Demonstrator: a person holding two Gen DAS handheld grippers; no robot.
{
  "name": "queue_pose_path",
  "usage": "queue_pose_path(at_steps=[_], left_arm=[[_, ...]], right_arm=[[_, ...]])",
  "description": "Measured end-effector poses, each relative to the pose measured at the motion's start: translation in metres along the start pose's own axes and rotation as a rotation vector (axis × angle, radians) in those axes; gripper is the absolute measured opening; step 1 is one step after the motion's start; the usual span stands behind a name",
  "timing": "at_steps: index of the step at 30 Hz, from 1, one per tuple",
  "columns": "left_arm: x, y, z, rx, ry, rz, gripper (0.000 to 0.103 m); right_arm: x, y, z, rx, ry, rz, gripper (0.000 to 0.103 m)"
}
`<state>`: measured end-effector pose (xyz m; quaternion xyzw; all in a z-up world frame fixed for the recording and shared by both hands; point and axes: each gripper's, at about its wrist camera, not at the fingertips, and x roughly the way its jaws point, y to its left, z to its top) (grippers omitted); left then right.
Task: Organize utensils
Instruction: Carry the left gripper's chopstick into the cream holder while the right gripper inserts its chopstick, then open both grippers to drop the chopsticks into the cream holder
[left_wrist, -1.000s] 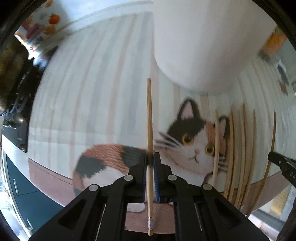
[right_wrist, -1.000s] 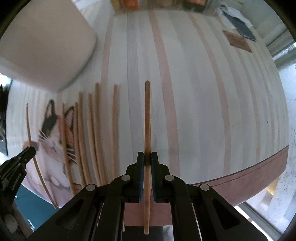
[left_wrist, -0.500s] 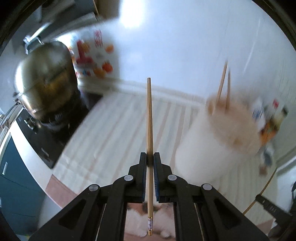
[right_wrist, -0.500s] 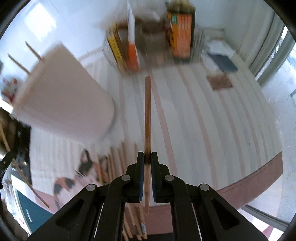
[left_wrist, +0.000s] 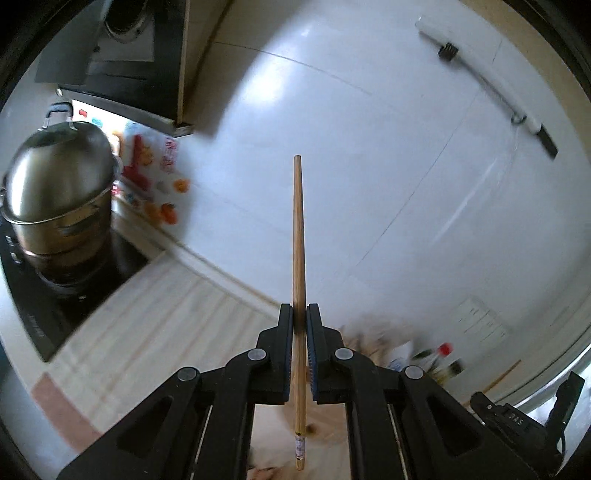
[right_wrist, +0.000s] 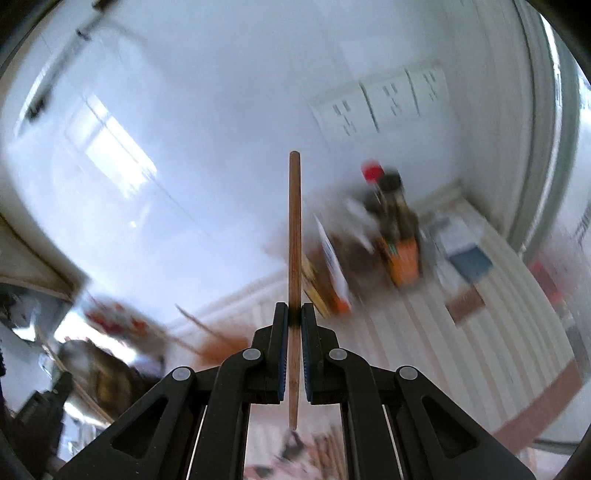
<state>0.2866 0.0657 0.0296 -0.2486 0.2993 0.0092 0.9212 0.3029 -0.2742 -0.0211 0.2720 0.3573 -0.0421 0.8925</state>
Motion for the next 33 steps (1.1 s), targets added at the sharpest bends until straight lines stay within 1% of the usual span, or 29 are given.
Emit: queue_pose_path(at_steps=[2,4,7,9,14,16,19,24,33], left_arm=[[0.013,-0.008,0.005,-0.019,-0.011,-0.037,0.005],[0.026,-0.014,0.008,-0.026,-0.021,-0.071,0.005],[0.053,-0.023,0.008,0.001,-0.036,-0.082,0.005],[0.072,-0.028,0.006,0.024,-0.036,-0.073,0.005],[0.117,-0.029,-0.007,0.09,0.0,-0.018,0.005],[0.127,-0.028,-0.011,0.114,0.01,0.002,0.005],[0.136,-0.027,-0.019,0.134,0.025,0.016,0.005],[0.145,-0.023,-0.023,0.142,0.053,0.021,0.005],[0.146,-0.022,-0.022,0.159,0.076,0.018,0.005]], right_arm=[[0.001,0.011,0.017,0.006,-0.027,0.019,0.007],[0.008,0.021,0.028,0.016,-0.032,0.04,0.007],[0.021,0.033,0.036,0.025,-0.031,0.056,0.007],[0.037,0.038,0.036,0.04,-0.02,0.071,0.007],[0.068,0.045,0.029,0.037,-0.022,0.034,0.007],[0.08,0.047,0.027,0.034,-0.018,0.019,0.007],[0.093,0.047,0.024,0.026,-0.009,0.003,0.007],[0.107,0.047,0.02,0.012,0.012,0.004,0.007],[0.122,0.053,0.009,0.003,0.057,0.009,0.007]])
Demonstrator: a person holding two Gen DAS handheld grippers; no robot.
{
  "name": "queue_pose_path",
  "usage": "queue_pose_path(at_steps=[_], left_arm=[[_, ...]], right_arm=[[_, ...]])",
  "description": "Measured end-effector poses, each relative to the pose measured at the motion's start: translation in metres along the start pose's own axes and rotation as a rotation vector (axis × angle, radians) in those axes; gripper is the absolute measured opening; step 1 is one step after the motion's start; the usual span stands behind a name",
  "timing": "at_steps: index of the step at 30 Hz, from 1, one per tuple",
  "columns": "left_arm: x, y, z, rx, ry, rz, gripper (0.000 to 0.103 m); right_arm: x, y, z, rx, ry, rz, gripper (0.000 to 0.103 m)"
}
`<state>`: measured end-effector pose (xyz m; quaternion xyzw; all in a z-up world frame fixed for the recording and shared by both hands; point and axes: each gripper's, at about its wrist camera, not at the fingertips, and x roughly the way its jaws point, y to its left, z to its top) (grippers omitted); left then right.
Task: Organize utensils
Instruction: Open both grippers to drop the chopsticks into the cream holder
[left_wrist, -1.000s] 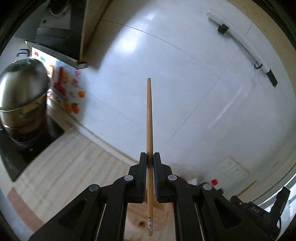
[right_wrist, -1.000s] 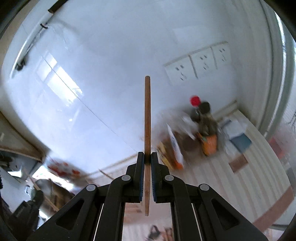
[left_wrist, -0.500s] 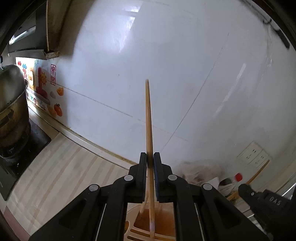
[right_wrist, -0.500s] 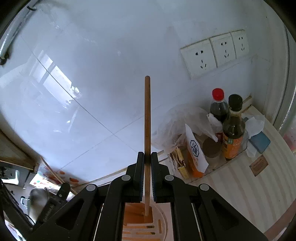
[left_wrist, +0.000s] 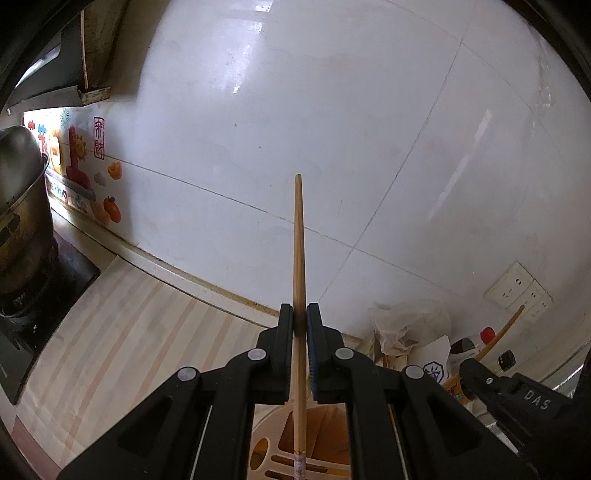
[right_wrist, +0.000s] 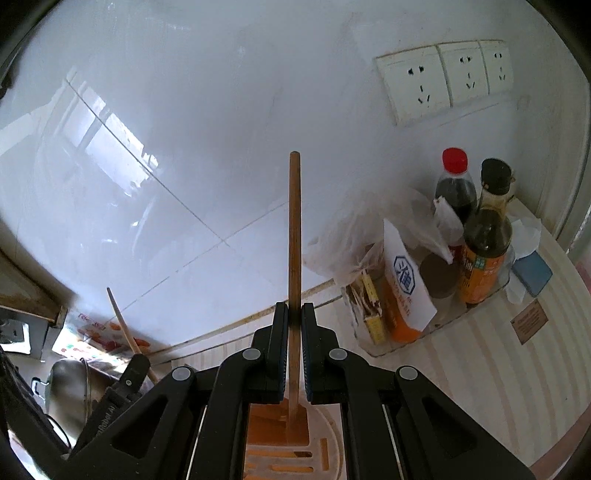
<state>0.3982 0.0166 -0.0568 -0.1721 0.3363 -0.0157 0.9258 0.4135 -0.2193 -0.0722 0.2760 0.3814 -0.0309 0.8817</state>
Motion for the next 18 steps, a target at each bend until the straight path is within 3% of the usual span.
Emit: queue_pose_path(at_steps=[8,10,11,12,13,14,15,18], left_arm=[[-0.01,-0.003,0.002,0.05,0.082,-0.02,0.007],[-0.016,-0.004,0.003,0.064,0.092,-0.03,0.012],[-0.024,-0.005,0.005,0.079,0.078,-0.025,0.021],[-0.028,-0.005,0.006,0.087,0.068,-0.02,0.038],[-0.034,-0.005,0.007,0.095,0.051,-0.02,0.049],[-0.04,-0.004,0.009,0.096,0.03,-0.015,0.065],[-0.043,-0.002,0.01,0.097,0.021,-0.006,0.069],[-0.044,0.007,0.012,0.081,0.057,0.004,0.07]], right_arm=[[0.012,-0.002,-0.007,-0.013,0.107,0.026,0.008],[0.012,0.0,-0.009,-0.029,0.141,0.039,0.016],[0.01,0.0,-0.01,-0.035,0.149,0.043,0.021],[0.006,0.0,-0.01,-0.039,0.152,0.046,0.031],[0.0,0.0,-0.011,-0.046,0.144,0.057,0.033],[-0.005,0.001,-0.011,-0.051,0.137,0.056,0.033],[-0.009,0.0,-0.011,-0.053,0.132,0.062,0.033],[-0.015,-0.001,-0.012,-0.052,0.142,0.076,0.033]])
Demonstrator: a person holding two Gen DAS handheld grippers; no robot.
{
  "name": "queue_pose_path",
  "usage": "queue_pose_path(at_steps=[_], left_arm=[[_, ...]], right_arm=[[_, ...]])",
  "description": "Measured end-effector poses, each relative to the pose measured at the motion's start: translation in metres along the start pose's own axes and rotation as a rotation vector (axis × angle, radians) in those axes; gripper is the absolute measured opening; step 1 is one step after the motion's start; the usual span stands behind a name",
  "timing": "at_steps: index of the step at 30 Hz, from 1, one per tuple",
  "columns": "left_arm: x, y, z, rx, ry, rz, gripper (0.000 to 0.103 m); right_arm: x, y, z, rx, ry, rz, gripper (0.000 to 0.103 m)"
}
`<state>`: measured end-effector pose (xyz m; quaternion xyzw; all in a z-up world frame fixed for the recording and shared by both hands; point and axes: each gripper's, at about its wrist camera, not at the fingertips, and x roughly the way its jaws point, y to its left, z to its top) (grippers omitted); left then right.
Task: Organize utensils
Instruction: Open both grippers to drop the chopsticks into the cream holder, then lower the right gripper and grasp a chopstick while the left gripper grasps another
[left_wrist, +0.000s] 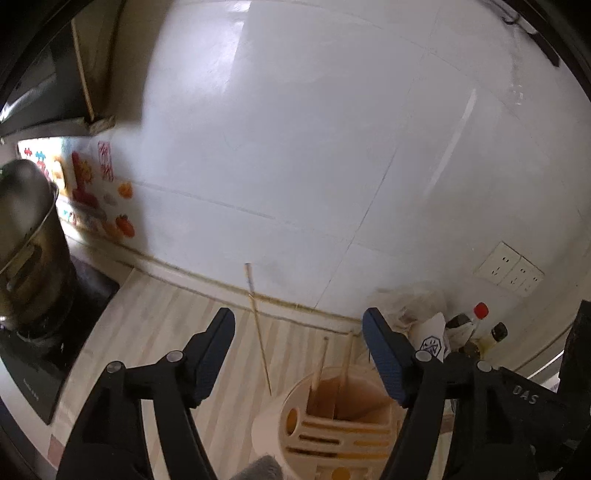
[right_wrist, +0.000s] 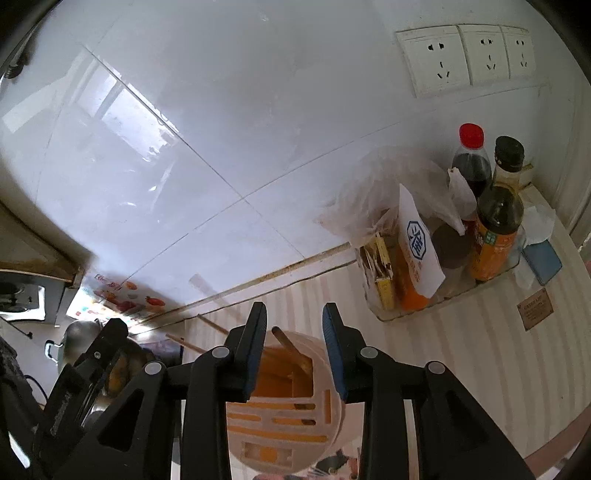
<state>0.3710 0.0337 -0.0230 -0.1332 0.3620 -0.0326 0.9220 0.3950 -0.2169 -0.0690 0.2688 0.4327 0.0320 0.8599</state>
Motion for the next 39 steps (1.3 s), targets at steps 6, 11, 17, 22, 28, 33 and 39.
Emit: queue_pose_path(at_steps=[6,11,17,22,28,33,39], left_arm=[[-0.012,0.019,-0.014,0.023,0.033,0.085,0.103],[-0.023,0.032,-0.044,0.079,0.035,0.168,0.103],[-0.001,0.046,-0.118,0.155,0.188,0.262,0.103],[0.041,0.056,-0.194,0.21,0.402,0.324,0.103],[0.072,0.057,-0.258,0.287,0.556,0.363,0.103],[0.077,0.044,-0.277,0.301,0.605,0.34,0.103],[0.081,0.008,-0.294,0.281,0.676,0.196,0.086]], right_arm=[[-0.024,-0.004,-0.011,-0.005,0.008,0.04,0.044],[-0.054,-0.026,-0.038,-0.01,-0.001,0.0,0.049],[-0.031,-0.073,-0.099,-0.017,0.179,-0.117,0.049],[0.03,-0.127,-0.168,0.036,0.403,-0.178,0.038],[0.076,-0.147,-0.214,-0.001,0.53,-0.247,0.024],[0.091,-0.148,-0.23,-0.058,0.556,-0.306,0.011],[0.082,-0.154,-0.236,-0.131,0.534,-0.38,0.006]])
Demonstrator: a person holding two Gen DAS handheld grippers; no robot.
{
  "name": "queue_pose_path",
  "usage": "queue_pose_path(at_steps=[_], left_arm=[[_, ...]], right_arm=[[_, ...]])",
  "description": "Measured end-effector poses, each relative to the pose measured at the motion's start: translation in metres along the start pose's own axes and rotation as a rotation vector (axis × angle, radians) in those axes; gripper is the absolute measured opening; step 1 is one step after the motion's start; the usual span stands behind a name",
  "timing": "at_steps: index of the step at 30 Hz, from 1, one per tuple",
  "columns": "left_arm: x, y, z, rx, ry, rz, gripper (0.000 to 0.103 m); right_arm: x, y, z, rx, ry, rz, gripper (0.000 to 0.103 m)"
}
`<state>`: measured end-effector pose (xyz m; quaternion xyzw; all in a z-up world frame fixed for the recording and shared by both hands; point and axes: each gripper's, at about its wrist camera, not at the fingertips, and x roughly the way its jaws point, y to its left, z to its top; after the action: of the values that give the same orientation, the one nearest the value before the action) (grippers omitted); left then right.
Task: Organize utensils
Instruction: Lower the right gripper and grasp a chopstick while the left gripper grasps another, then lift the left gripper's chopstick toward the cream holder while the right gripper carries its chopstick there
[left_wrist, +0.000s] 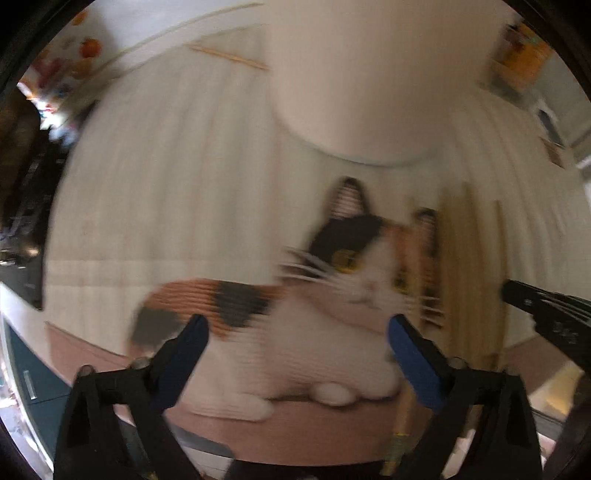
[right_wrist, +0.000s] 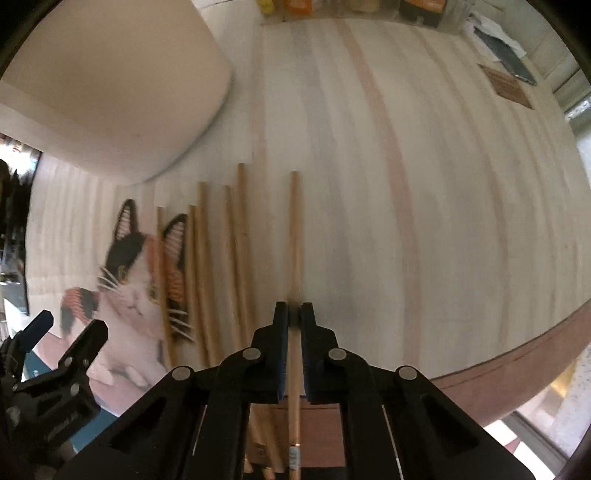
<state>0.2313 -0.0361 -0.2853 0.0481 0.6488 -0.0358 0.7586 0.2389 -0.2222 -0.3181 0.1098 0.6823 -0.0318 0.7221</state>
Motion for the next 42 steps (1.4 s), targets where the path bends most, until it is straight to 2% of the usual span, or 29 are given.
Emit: queue_pose_path(at_steps=[1,2,4,5,6,8,9,10,13,16,19,23,32,42], left_arm=[[0.003,-0.007,0.001,0.005,0.018,-0.032,0.083],[0.006,-0.016,0.001,0.01,0.037,-0.073,0.077],[0.01,-0.027,0.002,0.033,0.048,-0.088,0.067],[0.013,-0.034,0.003,0.053,0.053,-0.082,0.057],[0.015,-0.039,0.003,0.07,0.056,-0.072,0.043],[0.017,-0.048,0.003,0.105,0.047,-0.037,0.029],[0.016,-0.051,0.003,0.119,0.034,-0.034,0.012],[0.016,-0.051,0.003,0.122,0.033,-0.035,0.007],[0.016,-0.035,0.003,0.069,0.035,0.005,0.005],[0.019,-0.001,0.004,-0.041,0.063,0.031,0.005],[0.021,0.022,0.004,-0.119,0.096,-0.006,0.005],[0.022,0.024,0.007,-0.074,0.105,0.005,0.006],[0.024,0.011,0.009,-0.066,0.102,0.018,0.006],[0.022,0.02,0.012,-0.053,0.098,0.02,0.005]], right_arm=[[-0.002,-0.002,0.0,0.007,0.003,0.0,0.006],[-0.003,-0.01,-0.002,0.021,0.009,-0.003,0.006],[-0.004,-0.022,-0.004,0.034,0.012,-0.007,0.007],[-0.005,-0.029,-0.006,0.046,0.016,-0.008,0.007],[-0.005,-0.033,-0.007,0.052,0.018,-0.01,0.007],[-0.005,-0.043,-0.01,0.064,0.024,-0.001,0.007],[-0.005,-0.046,-0.011,0.072,0.025,0.005,0.007],[-0.005,-0.049,-0.012,0.077,0.025,0.008,0.007],[-0.006,-0.051,-0.012,0.077,0.025,-0.001,0.007],[-0.004,-0.051,-0.009,0.079,0.038,0.009,0.007],[-0.002,-0.046,-0.007,0.04,0.049,-0.005,0.007],[0.0,-0.039,-0.004,0.025,0.07,-0.032,0.007],[0.008,0.001,-0.003,-0.024,0.067,-0.09,0.008],[0.008,-0.001,-0.001,-0.028,0.071,-0.105,0.009]])
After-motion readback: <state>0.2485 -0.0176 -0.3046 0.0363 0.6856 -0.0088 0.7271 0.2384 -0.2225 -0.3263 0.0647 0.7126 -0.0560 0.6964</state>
